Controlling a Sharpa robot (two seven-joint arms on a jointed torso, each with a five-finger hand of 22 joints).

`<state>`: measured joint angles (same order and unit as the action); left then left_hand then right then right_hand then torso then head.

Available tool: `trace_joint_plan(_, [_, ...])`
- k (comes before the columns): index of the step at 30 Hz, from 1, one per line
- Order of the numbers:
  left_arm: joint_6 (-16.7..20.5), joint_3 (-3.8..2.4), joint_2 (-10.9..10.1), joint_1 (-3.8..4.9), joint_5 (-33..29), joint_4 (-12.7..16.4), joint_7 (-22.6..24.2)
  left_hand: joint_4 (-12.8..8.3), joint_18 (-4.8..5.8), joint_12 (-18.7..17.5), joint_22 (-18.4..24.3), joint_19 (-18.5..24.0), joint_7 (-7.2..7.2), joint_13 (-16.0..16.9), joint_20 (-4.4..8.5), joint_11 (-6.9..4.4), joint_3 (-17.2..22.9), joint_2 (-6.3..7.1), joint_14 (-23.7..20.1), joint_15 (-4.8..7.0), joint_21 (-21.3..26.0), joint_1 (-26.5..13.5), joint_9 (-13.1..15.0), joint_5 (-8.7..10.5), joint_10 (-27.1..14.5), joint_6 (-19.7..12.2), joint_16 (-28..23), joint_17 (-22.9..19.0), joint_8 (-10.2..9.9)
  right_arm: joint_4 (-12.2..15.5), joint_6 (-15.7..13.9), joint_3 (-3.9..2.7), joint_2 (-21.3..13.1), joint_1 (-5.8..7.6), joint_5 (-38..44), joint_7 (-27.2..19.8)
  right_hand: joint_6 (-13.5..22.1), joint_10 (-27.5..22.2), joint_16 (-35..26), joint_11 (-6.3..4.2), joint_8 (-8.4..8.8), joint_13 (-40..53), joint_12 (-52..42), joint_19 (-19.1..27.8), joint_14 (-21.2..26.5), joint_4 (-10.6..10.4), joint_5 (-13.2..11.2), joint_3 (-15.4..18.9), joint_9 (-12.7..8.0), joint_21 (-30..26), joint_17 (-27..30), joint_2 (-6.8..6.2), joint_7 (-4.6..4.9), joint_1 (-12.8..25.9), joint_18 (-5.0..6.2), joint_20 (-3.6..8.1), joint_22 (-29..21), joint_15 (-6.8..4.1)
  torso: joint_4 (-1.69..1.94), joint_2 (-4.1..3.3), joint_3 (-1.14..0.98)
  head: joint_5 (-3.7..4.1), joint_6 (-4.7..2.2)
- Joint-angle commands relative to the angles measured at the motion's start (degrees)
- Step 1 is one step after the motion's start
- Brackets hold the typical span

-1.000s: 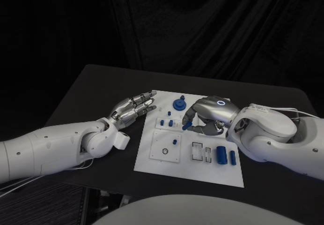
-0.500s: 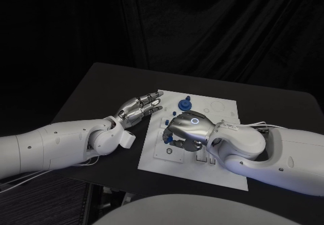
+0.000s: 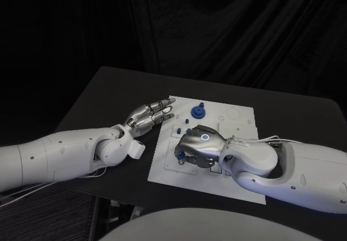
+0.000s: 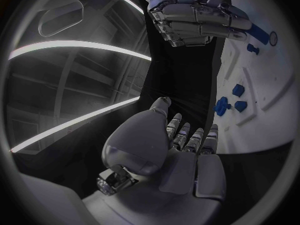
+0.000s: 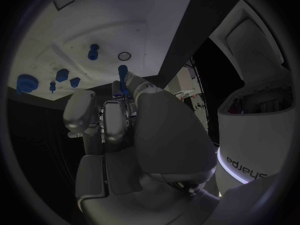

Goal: Assemble the parts on the task board

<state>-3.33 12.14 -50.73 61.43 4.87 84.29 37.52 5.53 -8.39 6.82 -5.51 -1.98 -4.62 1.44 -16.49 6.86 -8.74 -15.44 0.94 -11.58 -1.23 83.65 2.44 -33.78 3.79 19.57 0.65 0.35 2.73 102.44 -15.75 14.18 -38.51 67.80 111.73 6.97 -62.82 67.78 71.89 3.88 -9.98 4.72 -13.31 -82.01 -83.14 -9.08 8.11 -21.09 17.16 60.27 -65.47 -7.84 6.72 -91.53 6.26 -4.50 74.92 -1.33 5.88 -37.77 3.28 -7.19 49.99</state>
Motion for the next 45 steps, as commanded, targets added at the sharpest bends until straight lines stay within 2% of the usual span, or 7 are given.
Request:
trace_joint_plan(1, [-0.84,-0.05,0.1,-0.08,-0.24,0.12,0.59,0.09,-0.69,0.33,0.07,0.02,-0.2,0.08,-0.18,0.27,0.33,-0.43,-0.12,-0.04,0.06,0.22,0.05,-0.15,-0.01,-0.09,0.14,0.04,0.2,-0.19,1.0,-0.05,-0.02,-0.48,1.6,-0.18,0.43,1.4,0.19,-1.0,0.29,0.38,-0.22,0.44,-0.13,0.29,-0.28,0.18,0.11,0.05,0.16,-0.09,0.02,-0.4,-0.94,0.06,8.1,-0.17,0.0,0.04,0.05,-0.2,0.01])
trace_joint_plan(6, [-0.88,-0.05,0.14,-0.11,-0.24,-0.08,0.55,0.09,-0.69,0.34,0.08,0.02,-0.2,0.08,-0.18,0.28,0.37,-0.46,-0.11,-0.04,0.07,0.23,0.05,-0.14,-0.02,-0.09,0.16,0.04,0.2,-0.05,0.67,-0.05,-0.39,-1.02,1.63,-0.02,0.42,1.44,0.32,-0.99,0.36,0.41,-0.14,0.4,-0.18,0.2,-0.4,0.25,0.15,0.21,-0.02,-0.11,0.03,-0.19,-0.97,0.05,8.13,-0.16,-0.37,0.06,-0.08,-0.65,0.01])
trace_joint_plan(12, [-0.97,-0.05,0.23,-0.26,-0.24,-0.19,0.55,0.09,-0.69,0.33,0.09,0.03,-0.15,0.07,-0.18,0.31,0.42,-0.5,-0.11,-0.05,0.07,0.23,0.04,-0.14,-0.04,-0.19,0.16,0.04,0.18,0.12,0.74,-0.05,-0.95,-1.52,1.64,0.27,0.37,1.58,0.33,-1.04,0.39,0.47,-0.13,0.4,-0.2,0.17,-0.46,0.28,0.2,0.25,-0.04,-0.12,-0.01,-0.09,-0.97,0.06,8.14,-0.18,-0.11,0.13,-0.07,-0.12,0.01])
trace_joint_plan(17, [-0.95,-0.05,0.25,-0.47,-0.24,-0.2,0.57,0.09,-0.69,0.31,0.09,0.03,-0.15,0.07,-0.18,0.31,0.45,-0.52,-0.14,-0.05,0.07,0.23,0.04,-0.14,-0.06,-0.18,0.13,0.03,0.18,-0.08,0.51,-0.05,-1.02,-1.97,1.64,0.37,0.32,1.67,0.35,-1.07,0.4,0.51,-0.12,0.39,-0.22,0.14,-0.5,0.31,0.23,0.3,-0.07,-0.12,-0.03,0.0,-0.98,0.06,8.15,-0.19,-0.1,0.09,-0.13,0.18,0.01])
trace_joint_plan(26, [-0.98,-0.05,0.19,-0.74,-0.24,-0.24,0.48,0.1,-0.69,0.32,0.11,0.03,-0.14,0.07,-0.17,0.33,0.48,-0.53,-0.16,-0.03,0.07,0.22,0.04,-0.14,-0.06,-0.18,0.11,0.02,0.17,-0.74,0.16,-0.05,-0.69,-2.47,1.64,0.6,0.28,1.81,0.45,-1.11,0.44,0.58,-0.11,0.32,-0.28,0.08,-0.54,0.36,0.27,0.54,-0.21,-0.12,-0.06,0.15,-1.02,0.08,8.2,-0.22,-0.22,0.23,-0.01,0.0,0.01])
trace_joint_plan(32, [-1.02,-0.05,0.22,-0.88,-0.24,-0.3,0.45,0.1,-0.69,0.32,0.11,0.03,-0.14,0.07,-0.17,0.33,0.48,-0.53,-0.16,-0.03,0.07,0.22,0.04,-0.14,-0.06,-0.18,0.11,0.02,0.17,-1.59,-0.55,-0.05,-0.2,-2.87,1.64,0.7,0.32,1.89,0.53,-1.13,0.52,0.62,-0.07,0.29,-0.34,0.01,-0.61,0.41,0.3,0.63,-0.32,-0.12,-0.08,0.3,-1.03,0.09,8.21,-0.25,-0.21,0.22,-0.1,0.03,0.01])
trace_joint_plan(45, [-1.12,-0.05,0.3,-1.06,-0.24,-0.42,0.34,0.11,-0.69,0.32,0.12,0.04,-0.13,0.07,-0.16,0.35,0.57,-0.59,-0.16,0.0,0.07,0.21,0.04,-0.13,-0.09,-0.18,0.12,0.02,0.17,-2.85,-1.71,-0.05,0.99,-3.94,1.64,0.89,0.57,1.81,0.55,-1.13,0.81,0.69,0.17,0.24,-0.4,-0.09,-0.74,0.44,0.32,0.76,-0.34,-0.14,-0.08,0.55,-1.04,0.12,8.23,-0.26,-0.21,0.22,-0.12,0.1,0.01])
